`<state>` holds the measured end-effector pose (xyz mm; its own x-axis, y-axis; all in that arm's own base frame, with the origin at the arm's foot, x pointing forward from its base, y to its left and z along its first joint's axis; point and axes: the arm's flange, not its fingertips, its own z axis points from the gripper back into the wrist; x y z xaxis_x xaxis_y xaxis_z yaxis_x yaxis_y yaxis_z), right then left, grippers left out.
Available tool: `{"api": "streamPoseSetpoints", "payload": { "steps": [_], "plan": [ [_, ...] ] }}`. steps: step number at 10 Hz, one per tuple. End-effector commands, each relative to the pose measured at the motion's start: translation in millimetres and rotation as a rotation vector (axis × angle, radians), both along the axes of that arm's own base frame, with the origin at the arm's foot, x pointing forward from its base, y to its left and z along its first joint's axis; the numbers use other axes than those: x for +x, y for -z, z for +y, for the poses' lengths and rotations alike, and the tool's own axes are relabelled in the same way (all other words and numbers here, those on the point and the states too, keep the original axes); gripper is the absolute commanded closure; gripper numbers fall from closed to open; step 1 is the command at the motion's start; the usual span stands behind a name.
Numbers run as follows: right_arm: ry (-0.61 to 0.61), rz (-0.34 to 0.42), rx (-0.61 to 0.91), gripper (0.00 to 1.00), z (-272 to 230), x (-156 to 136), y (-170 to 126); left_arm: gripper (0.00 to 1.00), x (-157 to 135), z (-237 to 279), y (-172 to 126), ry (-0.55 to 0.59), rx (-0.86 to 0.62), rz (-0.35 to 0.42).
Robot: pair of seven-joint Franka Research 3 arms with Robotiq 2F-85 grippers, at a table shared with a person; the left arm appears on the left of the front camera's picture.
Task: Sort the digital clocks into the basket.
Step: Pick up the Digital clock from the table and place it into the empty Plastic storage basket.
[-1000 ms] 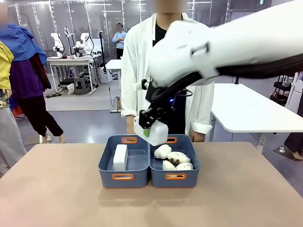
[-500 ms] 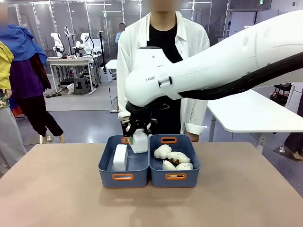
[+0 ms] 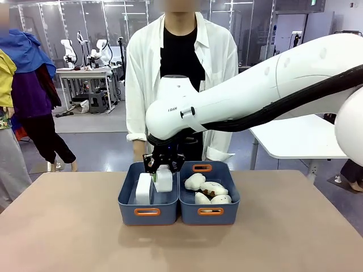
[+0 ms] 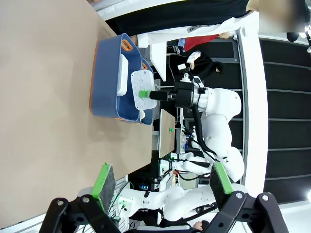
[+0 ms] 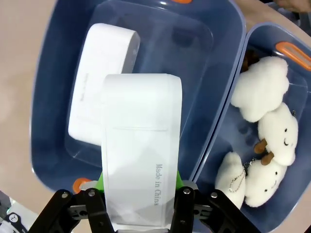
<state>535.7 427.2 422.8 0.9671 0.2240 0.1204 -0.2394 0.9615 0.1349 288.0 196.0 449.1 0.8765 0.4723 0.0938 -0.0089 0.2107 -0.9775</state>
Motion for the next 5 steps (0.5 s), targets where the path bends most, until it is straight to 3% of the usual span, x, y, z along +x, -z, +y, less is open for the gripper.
{"api": "streamPoseSetpoints", "payload": {
  "steps": [1,2,3,4,5],
  "plan": [
    [0.066,-0.034,-0.001,0.49,8.2,0.8,8.1,0.0,-4.1,1.0,-3.2,0.009,-0.006,-0.001],
    [0.088,-0.024,0.006,0.49,6.8,4.8,14.9,0.0,-4.1,1.0,-3.2,0.009,-0.006,-0.001],
    [0.095,-0.014,0.003,0.4,5.4,7.2,18.5,0.0,-4.1,1.0,-3.2,0.009,-0.006,-0.001],
    [0.094,-0.009,0.005,0.3,4.8,7.9,20.0,0.0,-4.1,1.0,-3.2,0.009,-0.006,-0.001],
    [0.093,0.004,0.015,0.11,3.5,8.2,21.5,0.0,-4.1,1.0,-3.2,0.009,-0.006,-0.001]
  ]
}}
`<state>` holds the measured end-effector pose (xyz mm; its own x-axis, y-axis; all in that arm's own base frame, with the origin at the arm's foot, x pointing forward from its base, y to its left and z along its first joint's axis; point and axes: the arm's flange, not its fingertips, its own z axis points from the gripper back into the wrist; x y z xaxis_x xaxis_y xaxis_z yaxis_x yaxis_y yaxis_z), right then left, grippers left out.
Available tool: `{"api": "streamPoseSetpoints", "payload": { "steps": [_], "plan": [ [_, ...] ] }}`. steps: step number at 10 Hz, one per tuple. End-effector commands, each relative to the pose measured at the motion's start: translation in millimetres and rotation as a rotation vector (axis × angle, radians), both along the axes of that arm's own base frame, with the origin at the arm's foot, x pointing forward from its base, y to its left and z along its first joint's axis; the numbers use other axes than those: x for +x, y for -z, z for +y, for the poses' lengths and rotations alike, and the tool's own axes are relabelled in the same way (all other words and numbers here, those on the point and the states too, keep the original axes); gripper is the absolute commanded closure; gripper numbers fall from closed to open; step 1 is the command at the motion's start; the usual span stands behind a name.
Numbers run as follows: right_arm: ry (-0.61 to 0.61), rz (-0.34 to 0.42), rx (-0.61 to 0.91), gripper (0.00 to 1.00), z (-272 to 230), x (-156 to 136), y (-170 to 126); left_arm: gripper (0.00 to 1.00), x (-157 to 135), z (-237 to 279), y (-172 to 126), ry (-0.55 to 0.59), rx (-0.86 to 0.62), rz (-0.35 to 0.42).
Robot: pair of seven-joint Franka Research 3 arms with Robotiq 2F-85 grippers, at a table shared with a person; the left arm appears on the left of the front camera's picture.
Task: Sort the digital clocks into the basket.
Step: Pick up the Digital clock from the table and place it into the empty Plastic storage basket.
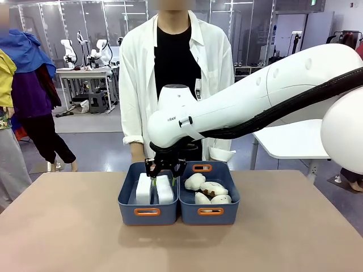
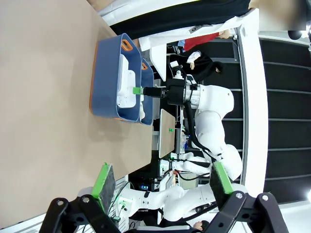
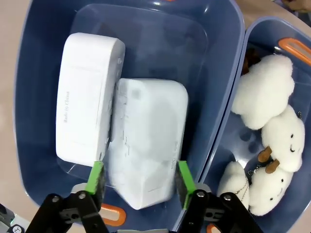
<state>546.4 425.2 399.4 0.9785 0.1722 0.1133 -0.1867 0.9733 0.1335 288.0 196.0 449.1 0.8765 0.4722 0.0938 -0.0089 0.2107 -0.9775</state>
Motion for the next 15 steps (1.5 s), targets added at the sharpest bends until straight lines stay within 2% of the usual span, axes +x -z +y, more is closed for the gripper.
{"api": "streamPoseSetpoints", "payload": {
  "steps": [1,6,7,8,15],
  "plan": [
    [0.035,0.008,0.02,0.0,4.3,-2.9,-0.1,0.0,-4.1,1.1,-3.2,0.009,-0.006,-0.001],
    [0.02,-0.014,0.014,0.0,0.7,-11.7,-6.9,0.0,-4.1,1.1,-3.2,0.009,-0.006,-0.001],
    [-0.032,0.013,-0.011,0.0,-6.1,-20.2,-11.4,0.0,-4.1,1.1,-3.2,0.009,-0.006,-0.001],
    [0.006,0.004,0.016,0.0,1.5,-1.6,-5.2,0.0,-4.1,1.1,-3.2,0.009,-0.006,-0.001],
    [0.006,0.004,0.016,0.0,1.5,-1.6,-5.2,0.0,-4.1,1.1,-3.2,0.009,-0.006,-0.001]
  ]
}}
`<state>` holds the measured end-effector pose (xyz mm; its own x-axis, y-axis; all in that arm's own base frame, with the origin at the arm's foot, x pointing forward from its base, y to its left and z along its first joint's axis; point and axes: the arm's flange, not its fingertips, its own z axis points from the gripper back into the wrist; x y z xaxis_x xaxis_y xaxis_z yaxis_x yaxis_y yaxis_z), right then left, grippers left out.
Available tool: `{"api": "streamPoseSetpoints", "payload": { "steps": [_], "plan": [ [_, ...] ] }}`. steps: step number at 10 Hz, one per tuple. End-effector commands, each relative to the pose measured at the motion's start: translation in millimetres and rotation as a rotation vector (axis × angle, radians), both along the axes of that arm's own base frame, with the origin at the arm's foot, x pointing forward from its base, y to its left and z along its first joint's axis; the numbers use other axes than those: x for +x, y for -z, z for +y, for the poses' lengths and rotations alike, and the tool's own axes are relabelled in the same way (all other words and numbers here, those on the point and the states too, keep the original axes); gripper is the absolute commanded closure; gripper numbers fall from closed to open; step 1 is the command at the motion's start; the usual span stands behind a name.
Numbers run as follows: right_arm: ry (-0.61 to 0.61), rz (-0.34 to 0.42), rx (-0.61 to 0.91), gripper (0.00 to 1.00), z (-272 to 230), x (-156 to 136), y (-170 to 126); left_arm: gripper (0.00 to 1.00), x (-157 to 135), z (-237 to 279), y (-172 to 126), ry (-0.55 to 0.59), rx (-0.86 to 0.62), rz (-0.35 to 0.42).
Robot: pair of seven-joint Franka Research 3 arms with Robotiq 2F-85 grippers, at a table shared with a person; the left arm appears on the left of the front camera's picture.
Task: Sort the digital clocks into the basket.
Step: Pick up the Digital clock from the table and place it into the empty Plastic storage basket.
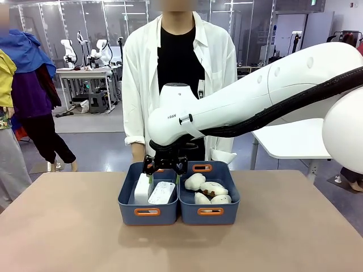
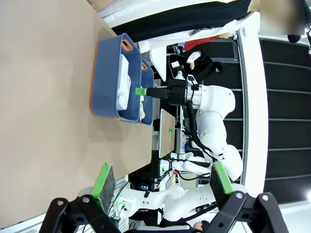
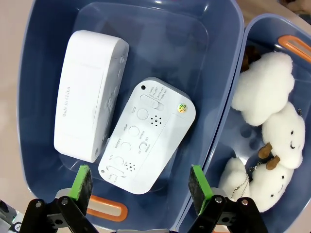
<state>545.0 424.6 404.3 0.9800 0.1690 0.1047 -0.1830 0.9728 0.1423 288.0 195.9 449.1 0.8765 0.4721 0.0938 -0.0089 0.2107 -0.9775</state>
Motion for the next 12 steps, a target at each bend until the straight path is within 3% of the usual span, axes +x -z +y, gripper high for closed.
{"api": "streamPoseSetpoints", "payload": {
  "steps": [1,5,6,9,11,12],
  "plan": [
    [0.003,-0.007,0.009,0.0,2.1,-0.2,-0.3,0.0,-4.1,1.1,-3.1,0.009,-0.006,-0.001],
    [0.0,0.0,0.0,0.0,0.0,0.0,0.0,0.0,-4.1,1.1,-3.1,0.009,-0.006,-0.001],
    [0.012,0.023,0.026,0.0,-20.5,-10.4,-32.1,0.0,-4.1,1.1,-3.1,0.009,-0.006,-0.001],
    [0.027,0.061,0.199,0.0,-117.7,-46.7,-90.8,0.0,-4.1,1.1,-3.1,0.009,-0.006,-0.001],
    [-0.018,0.145,0.352,0.0,-184.9,-63.7,-105.3,0.0,-4.1,1.1,-3.1,0.009,-0.006,-0.001],
    [-0.044,0.171,0.513,0.0,-226.5,-75.5,-111.7,0.0,-4.1,1.1,-3.1,0.009,-0.006,-0.001]
  ]
}}
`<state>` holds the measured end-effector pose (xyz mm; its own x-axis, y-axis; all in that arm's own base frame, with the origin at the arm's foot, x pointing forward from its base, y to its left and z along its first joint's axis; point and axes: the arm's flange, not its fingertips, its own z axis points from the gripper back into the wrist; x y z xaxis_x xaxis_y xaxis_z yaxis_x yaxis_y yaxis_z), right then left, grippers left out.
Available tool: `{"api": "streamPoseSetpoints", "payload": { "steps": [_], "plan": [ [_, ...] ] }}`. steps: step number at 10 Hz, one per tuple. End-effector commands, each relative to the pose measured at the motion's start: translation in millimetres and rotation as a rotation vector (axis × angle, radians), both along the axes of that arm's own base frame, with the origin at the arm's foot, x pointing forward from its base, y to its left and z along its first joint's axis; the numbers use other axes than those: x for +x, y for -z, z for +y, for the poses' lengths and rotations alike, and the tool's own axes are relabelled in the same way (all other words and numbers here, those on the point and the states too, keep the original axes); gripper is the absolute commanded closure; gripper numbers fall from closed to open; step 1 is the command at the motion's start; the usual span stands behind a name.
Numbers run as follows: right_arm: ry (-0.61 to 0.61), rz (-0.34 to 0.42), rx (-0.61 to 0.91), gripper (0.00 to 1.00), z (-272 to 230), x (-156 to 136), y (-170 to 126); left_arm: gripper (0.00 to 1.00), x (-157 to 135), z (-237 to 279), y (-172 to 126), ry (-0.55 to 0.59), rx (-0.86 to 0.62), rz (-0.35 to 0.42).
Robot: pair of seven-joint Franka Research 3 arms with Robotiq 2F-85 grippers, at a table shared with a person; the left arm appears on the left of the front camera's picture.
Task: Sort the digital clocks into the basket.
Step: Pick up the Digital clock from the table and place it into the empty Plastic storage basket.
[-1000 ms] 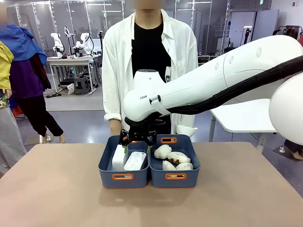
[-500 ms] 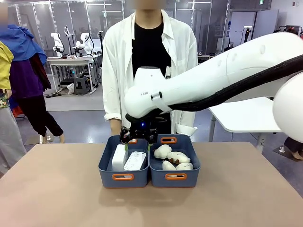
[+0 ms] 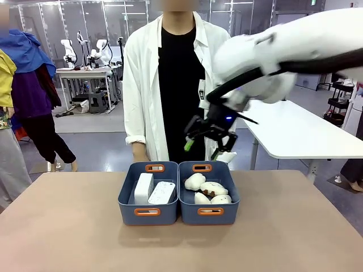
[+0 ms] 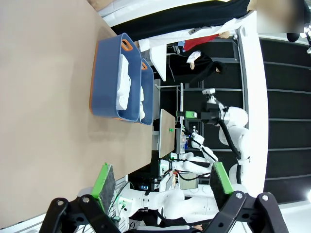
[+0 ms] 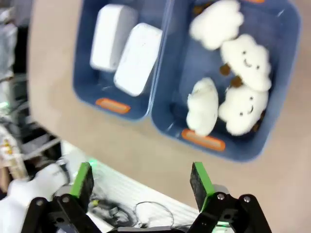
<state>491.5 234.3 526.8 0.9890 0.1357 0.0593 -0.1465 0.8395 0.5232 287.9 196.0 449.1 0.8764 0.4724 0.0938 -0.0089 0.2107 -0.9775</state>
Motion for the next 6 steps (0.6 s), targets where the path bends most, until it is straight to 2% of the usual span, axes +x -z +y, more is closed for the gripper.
{"api": "streamPoseSetpoints", "payload": {
  "steps": [1,3,4,6],
  "plan": [
    [-0.038,0.046,0.289,0.0,-77.5,-35.3,12.0,0.0,-4.0,1.0,-3.1,0.009,-0.006,-0.001],
    [0.041,0.0,0.666,0.0,-171.0,-69.4,37.0,0.0,-4.0,1.0,-3.1,0.009,-0.006,-0.001],
    [0.064,-0.03,0.794,0.0,-204.9,-83.4,48.2,0.0,-4.0,1.0,-3.1,0.009,-0.006,-0.001],
    [0.242,-0.035,0.919,0.0,-271.8,-109.9,68.3,0.0,-4.0,1.0,-3.1,0.009,-0.006,-0.001]
  ]
}}
